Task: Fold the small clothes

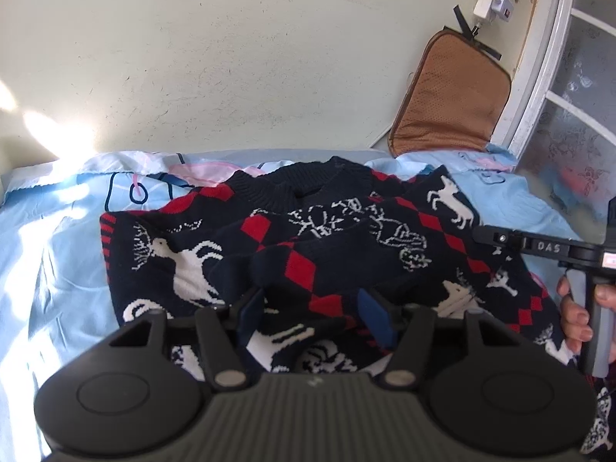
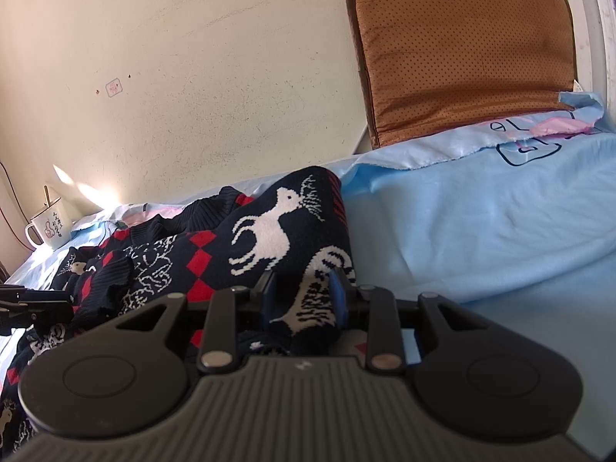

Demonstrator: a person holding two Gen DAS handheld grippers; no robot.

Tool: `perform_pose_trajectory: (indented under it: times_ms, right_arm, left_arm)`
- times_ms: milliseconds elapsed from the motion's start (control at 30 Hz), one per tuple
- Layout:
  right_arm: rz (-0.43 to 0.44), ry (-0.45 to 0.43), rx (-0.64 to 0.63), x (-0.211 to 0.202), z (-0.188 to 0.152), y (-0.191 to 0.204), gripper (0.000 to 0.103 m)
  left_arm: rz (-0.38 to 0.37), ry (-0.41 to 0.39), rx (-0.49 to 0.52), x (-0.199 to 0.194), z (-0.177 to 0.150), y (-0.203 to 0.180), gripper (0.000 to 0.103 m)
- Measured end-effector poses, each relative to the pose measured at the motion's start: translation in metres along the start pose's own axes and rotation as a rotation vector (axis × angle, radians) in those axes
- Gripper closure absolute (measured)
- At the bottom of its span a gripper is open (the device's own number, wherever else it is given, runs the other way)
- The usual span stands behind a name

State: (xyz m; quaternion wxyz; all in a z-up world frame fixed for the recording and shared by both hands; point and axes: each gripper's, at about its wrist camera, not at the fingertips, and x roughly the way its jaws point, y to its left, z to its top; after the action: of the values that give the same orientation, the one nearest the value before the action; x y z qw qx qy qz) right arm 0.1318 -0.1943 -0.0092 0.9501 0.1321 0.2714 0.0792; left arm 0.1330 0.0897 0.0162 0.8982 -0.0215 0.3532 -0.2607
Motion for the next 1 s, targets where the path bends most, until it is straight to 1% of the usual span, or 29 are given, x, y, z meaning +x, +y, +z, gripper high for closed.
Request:
perform_pose_trajectory:
  times_ms: [100, 167, 233, 267, 333, 400, 933, 1000]
  right_arm:
    - [0.000, 0.000, 0.000, 0.000, 0.000, 0.000, 0.069]
    - [0.000, 0.000, -0.001, 0.000, 0.000, 0.000, 0.069]
    - [0.000, 0.000, -0.001, 0.000, 0.000, 0.000, 0.069]
    - [0.000, 0.000, 0.000, 0.000, 0.000, 0.000, 0.069]
    - [0.000, 0.001, 0.000, 0.000, 0.000, 0.000, 0.069]
    - [0.000, 0.001, 0.000, 0.000, 0.000, 0.000, 0.069]
    - [-0.005, 0.004, -0.010, 0.000, 0.001, 0.000, 0.069]
    - [-0.005, 0.004, -0.011, 0.000, 0.001, 0.000, 0.069]
  left_arm:
    - [-0.064, -0.051, -0.026, -0.010, 0.002, 0.001, 0.047]
    - [-0.070, -0.055, -0.042, -0.009, 0.003, 0.002, 0.047]
    - [-0.046, -0.032, -0.058, -0.005, 0.004, 0.004, 0.049]
    - [-0.023, -0.007, -0.064, 0.000, 0.004, 0.006, 0.050]
    - [-0.001, 0.028, -0.066, 0.008, 0.003, 0.008, 0.056]
    - [0.020, 0.029, -0.040, 0.008, 0.002, 0.008, 0.061]
    - [0.044, 0.032, 0.011, 0.008, 0.000, 0.004, 0.060]
    - [0.032, 0.014, 0.006, 0.003, 0.000, 0.003, 0.056]
